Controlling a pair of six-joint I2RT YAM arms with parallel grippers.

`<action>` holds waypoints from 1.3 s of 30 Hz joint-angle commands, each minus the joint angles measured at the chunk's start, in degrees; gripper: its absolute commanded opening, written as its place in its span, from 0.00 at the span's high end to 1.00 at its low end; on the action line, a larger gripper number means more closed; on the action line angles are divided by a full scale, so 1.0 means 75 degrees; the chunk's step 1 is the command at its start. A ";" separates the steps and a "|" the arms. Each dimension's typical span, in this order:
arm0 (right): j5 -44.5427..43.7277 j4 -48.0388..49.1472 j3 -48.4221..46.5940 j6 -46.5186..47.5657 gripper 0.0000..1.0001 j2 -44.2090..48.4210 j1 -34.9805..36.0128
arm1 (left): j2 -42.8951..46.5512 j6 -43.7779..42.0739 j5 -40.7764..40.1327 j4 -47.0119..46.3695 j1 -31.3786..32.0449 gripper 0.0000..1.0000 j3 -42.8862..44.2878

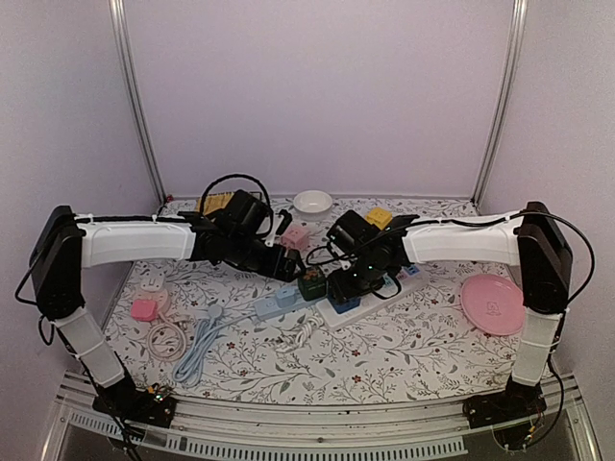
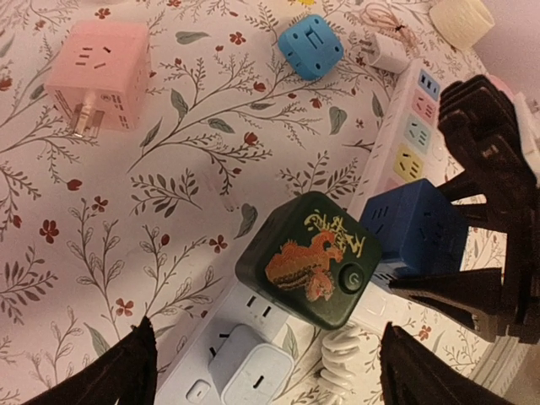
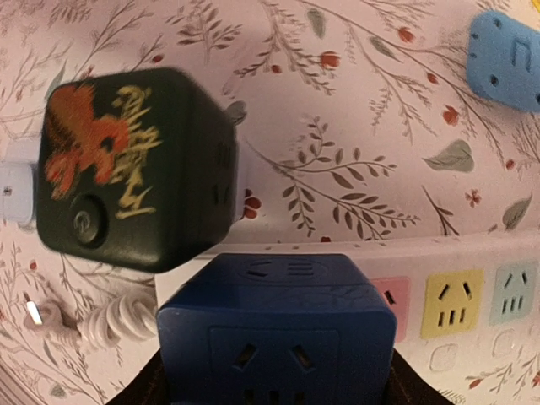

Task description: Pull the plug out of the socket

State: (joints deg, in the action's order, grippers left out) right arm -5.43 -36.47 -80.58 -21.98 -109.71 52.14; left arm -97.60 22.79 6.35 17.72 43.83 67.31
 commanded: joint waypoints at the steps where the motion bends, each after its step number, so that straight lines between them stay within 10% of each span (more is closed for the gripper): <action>1: -0.0157 -0.0115 -0.0354 -0.0104 0.57 -0.0031 0.0007 | 0.0314 0.0056 -0.0095 -0.0147 0.0095 0.09 -0.0113; 11: -0.0843 -0.0492 -0.0927 -0.0113 0.74 0.0647 0.0007 | 0.0119 -0.0066 0.0108 -0.0235 0.0220 0.08 0.0037; 39: -0.0778 -0.0493 -0.0681 -0.0514 0.76 0.2019 -0.0007 | -0.1255 -0.0696 -0.0196 0.0659 0.0970 0.08 0.1221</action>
State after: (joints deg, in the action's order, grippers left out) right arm -9.69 -43.16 -85.60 -24.88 -100.20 52.12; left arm -104.84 19.49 8.03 18.52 50.06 75.31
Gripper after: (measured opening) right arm 0.616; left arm 0.917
